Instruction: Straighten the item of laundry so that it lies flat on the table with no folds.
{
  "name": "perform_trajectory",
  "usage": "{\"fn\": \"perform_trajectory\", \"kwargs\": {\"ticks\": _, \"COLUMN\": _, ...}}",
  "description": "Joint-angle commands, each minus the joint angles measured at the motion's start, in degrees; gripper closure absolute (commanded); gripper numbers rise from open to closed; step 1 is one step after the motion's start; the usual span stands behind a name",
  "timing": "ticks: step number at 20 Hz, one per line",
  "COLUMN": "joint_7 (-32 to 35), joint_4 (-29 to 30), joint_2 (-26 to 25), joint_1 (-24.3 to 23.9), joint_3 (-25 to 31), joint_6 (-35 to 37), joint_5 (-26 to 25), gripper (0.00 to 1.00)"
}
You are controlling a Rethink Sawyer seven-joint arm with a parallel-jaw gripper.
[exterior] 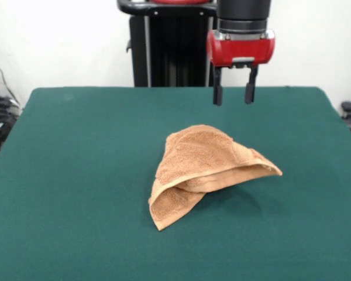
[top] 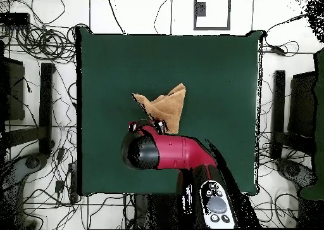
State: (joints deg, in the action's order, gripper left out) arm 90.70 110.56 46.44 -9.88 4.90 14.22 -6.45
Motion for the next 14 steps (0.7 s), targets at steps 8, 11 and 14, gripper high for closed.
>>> {"fn": "perform_trajectory", "kwargs": {"ticks": 8, "joint_7": 7.6, "joint_4": 1.6, "joint_2": -2.3, "joint_1": 0.6, "joint_3": 3.4, "joint_6": -0.7, "joint_5": -0.6, "gripper": 0.0}}
{"fn": "perform_trajectory", "kwargs": {"ticks": 11, "joint_7": 7.6, "joint_4": 1.7, "joint_2": -2.6, "joint_1": 0.3, "joint_3": 3.7, "joint_6": -1.1, "joint_5": -0.6, "gripper": 0.0}}
{"fn": "perform_trajectory", "kwargs": {"ticks": 14, "joint_7": 7.7, "joint_4": 1.6, "joint_2": -2.4, "joint_1": 0.5, "joint_3": 3.6, "joint_6": -0.7, "joint_5": -0.4, "gripper": 0.0}}
